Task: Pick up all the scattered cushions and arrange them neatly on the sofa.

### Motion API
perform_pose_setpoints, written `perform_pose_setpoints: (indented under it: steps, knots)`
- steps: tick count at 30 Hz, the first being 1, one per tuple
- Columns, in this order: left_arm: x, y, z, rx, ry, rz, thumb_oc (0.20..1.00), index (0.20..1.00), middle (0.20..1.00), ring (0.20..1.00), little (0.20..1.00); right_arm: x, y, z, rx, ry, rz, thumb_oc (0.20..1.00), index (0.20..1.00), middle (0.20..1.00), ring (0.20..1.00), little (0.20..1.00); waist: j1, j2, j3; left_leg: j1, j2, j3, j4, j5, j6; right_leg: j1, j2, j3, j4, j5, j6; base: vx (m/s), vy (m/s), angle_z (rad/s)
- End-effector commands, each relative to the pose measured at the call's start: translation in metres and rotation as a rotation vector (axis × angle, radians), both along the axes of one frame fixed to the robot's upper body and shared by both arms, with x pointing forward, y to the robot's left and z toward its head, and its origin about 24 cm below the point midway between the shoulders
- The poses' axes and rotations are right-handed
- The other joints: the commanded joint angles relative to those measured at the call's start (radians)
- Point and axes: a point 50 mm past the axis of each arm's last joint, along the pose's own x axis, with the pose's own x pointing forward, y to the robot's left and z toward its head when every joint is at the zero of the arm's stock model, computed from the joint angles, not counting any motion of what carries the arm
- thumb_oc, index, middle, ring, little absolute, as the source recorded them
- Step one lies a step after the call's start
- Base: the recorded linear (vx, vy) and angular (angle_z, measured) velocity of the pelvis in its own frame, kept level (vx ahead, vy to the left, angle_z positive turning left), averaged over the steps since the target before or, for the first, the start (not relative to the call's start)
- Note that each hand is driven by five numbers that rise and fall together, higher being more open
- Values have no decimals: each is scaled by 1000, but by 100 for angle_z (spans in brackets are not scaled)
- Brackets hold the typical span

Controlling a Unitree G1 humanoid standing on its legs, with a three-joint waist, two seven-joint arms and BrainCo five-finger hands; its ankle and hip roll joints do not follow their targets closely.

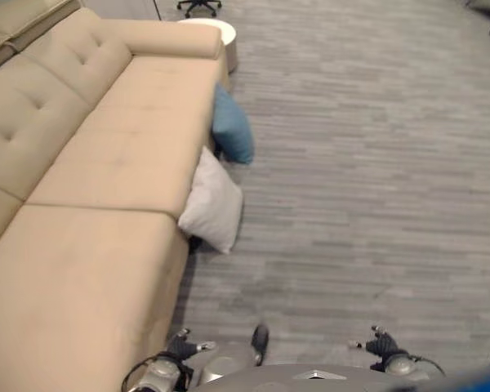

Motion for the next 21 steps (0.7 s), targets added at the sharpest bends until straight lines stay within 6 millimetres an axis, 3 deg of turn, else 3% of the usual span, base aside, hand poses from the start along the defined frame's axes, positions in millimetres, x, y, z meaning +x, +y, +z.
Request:
perform_pose_setpoints:
  steps: [1, 3, 4, 5, 7, 9, 12, 13, 14, 15, 17, 18, 21]
  knots:
    - [3, -5, 0, -3, -32, 19, 1000, 1000, 1000, 1000, 1000, 17, -9, 10, -34, -63, 53, 1000, 1000, 1000, 1000, 1000, 24, 83, 12, -68, 3, -73, 130, -104, 2, -16, 16, -51, -186, 296, -26, 325, 42, 26]
    - [7, -4, 2, 0, -49, 14, 1000, 1000, 1000, 1000, 1000, 16, -10, 9, -46, -53, 76, 1000, 1000, 1000, 1000, 1000, 12, 87, 16, -24, 1, -106, 115, -121, -4, -31, -11, -68, -310, 225, -70, 393, -65, 21]
    - [7, -5, 2, 2, -45, 2, 1000, 1000, 1000, 1000, 1000, 20, -9, 11, -46, -62, 92, 1000, 1000, 1000, 1000, 1000, 1, 88, 17, 11, -3, -136, 101, -137, -14, -82, -9, -32, -443, 218, -90, 341, -99, 29]
    - [7, -5, 2, 2, -45, 2, 1000, 1000, 1000, 1000, 1000, 20, -9, 11, -46, -62, 92, 1000, 1000, 1000, 1000, 1000, 0, 90, 19, 16, 0, -138, 99, -140, -14, -77, -7, -34, -446, 216, -91, 353, -125, 39]
    - [4, -6, 0, 1, -36, 0, 1000, 1000, 1000, 1000, 1000, 20, -12, 11, -52, -62, 78, 1000, 1000, 1000, 1000, 1000, -17, 89, 23, 59, -4, -188, 87, -163, -29, -108, -18, 58, -619, 265, -77, 309, -138, 43]
    - [-7, -9, -5, -6, 0, 17, 1000, 1000, 1000, 1000, 1000, 14, -17, 10, -63, -34, 71, 1000, 1000, 1000, 1000, 1000, -28, 76, 17, 101, -2, -227, 98, -192, -46, -98, -24, 111, -685, 318, -67, 423, -248, 73]
    - [-16, -13, -8, -12, 28, 20, 1000, 1000, 1000, 1000, 1000, 12, -18, 9, -63, -25, 63, 1000, 1000, 1000, 1000, 1000, -25, 71, 3, 96, 11, -235, 152, -176, -67, -66, -14, 94, -704, 321, -89, 263, -203, 67]
    - [-14, -15, -8, -17, 25, 15, 1000, 1000, 1000, 1000, 1000, 12, -18, 9, -57, -27, 49, 1000, 1000, 1000, 1000, 1000, -22, 67, 5, 64, 16, -229, 223, -143, -88, -43, -13, 91, -710, 314, -101, 146, -239, 55]
    - [-8, -18, -7, -27, 10, -3, 1000, 1000, 1000, 1000, 1000, 14, -20, 10, -55, -34, 22, 1000, 1000, 1000, 1000, 1000, -25, 58, 28, -47, 39, -153, 418, -83, -117, 12, -33, 53, -743, 296, -123, 141, -235, 71]
    - [-8, -18, -7, -27, 9, -3, 1000, 1000, 1000, 1000, 1000, 14, -20, 10, -55, -34, 21, 1000, 1000, 1000, 1000, 1000, -26, 61, 26, -55, 41, -155, 430, -89, -117, 10, -31, 51, -743, 296, -123, 103, -241, 83]
    - [-1, -20, -5, -29, -12, -18, 1000, 1000, 1000, 1000, 1000, 16, -22, 11, -54, -51, -11, 1000, 1000, 1000, 1000, 1000, -21, 54, 54, -136, 51, -104, 581, -58, -112, 53, -29, 35, -749, 276, -153, 85, -202, 55]
    - [6, -19, -2, -33, -36, -41, 1000, 1000, 1000, 1000, 1000, 22, -56, 22, -96, -60, -111, 1000, 1000, 1000, 1000, 1000, -15, 50, 62, -167, 60, -84, 626, -68, -113, 80, -30, 17, -761, 263, -160, 122, -231, 45]
    - [14, -28, -1, -39, -41, -84, 1000, 1000, 1000, 1000, 1000, 12, -53, 18, -78, -57, -121, 1000, 1000, 1000, 1000, 1000, -19, 40, 69, -213, 76, -9, 546, -87, -108, 121, -24, -12, -770, 231, -170, 159, -158, 52]
